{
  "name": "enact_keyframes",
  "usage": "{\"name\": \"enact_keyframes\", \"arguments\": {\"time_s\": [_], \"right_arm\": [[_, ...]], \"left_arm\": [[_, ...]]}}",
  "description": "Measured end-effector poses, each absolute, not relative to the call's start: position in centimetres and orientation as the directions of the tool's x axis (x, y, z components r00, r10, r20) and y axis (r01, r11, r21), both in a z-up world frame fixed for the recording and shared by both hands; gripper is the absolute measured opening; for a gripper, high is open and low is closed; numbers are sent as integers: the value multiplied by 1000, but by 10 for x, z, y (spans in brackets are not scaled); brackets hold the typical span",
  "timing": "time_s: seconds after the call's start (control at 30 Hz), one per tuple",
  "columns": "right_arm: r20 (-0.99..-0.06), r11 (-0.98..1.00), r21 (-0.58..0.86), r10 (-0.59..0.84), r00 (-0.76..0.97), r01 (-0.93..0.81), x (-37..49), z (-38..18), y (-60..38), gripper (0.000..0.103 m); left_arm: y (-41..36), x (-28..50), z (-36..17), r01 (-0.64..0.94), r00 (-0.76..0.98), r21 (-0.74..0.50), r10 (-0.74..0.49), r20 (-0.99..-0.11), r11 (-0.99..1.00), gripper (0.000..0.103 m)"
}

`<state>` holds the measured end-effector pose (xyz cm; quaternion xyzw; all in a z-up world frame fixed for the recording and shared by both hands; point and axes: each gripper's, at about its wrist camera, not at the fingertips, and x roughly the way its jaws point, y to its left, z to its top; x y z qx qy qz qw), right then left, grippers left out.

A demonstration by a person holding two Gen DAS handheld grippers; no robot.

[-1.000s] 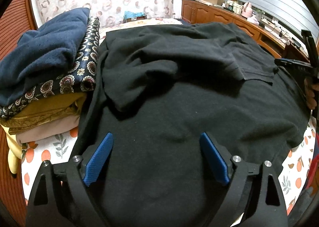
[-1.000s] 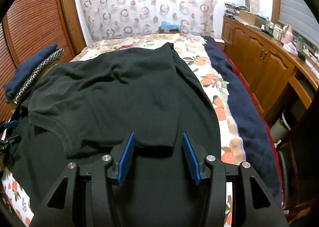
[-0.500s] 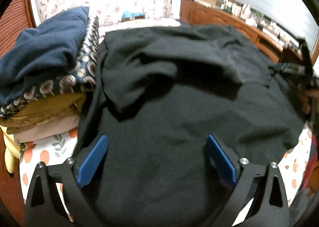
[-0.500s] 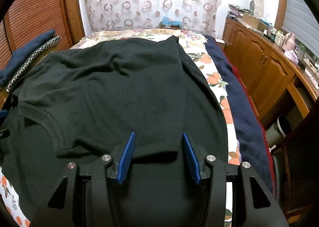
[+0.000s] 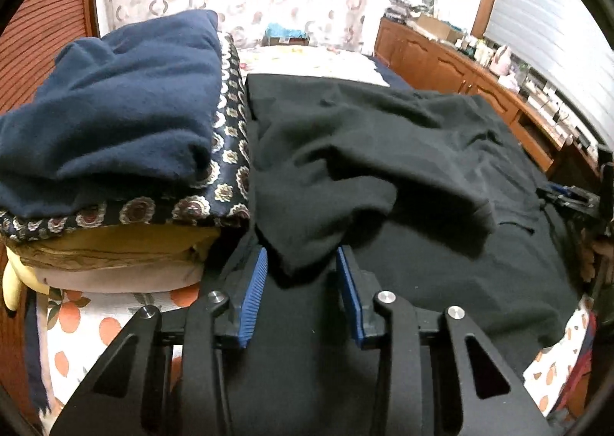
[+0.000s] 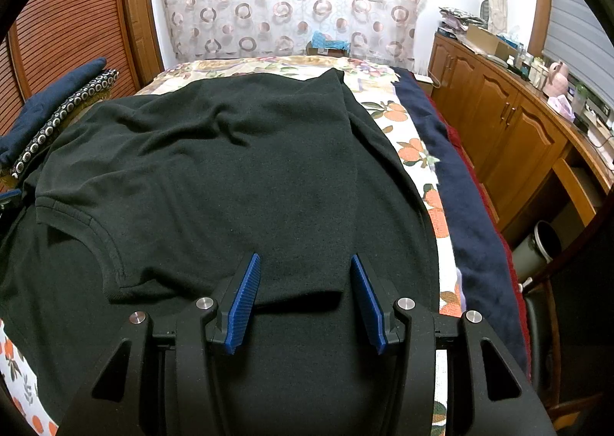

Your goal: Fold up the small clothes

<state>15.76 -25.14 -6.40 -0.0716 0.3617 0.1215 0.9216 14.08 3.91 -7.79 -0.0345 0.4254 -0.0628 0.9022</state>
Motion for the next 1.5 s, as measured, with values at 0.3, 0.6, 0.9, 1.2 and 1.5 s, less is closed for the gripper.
{"name": "enact_keyframes", "arguments": {"time_s": [0.3, 0.6, 0.9, 1.2, 1.5], "right_arm": [[-684, 959, -39, 179, 707, -281, 158, -64, -250, 50], [-644, 943, -5, 251, 722, -332, 146, -54, -250, 9], [-529, 930, 27, 323, 784, -366, 94, -7, -267, 8], [-491, 919, 67, 369, 789, -388, 29, 8, -298, 8], [-552, 918, 96, 371, 747, -384, 1, -11, -312, 8]], "left_arm": [[38, 146, -74, 97, 662, -161, -185, -726, 982, 8], [40, 123, -34, 126, 747, -158, -199, -634, 979, 8], [50, 85, 1, 165, 802, -179, -237, -548, 970, 7], [67, 50, 2, 154, 818, -191, -234, -525, 969, 7], [72, 34, -25, 118, 773, -153, -188, -606, 981, 7]]}}
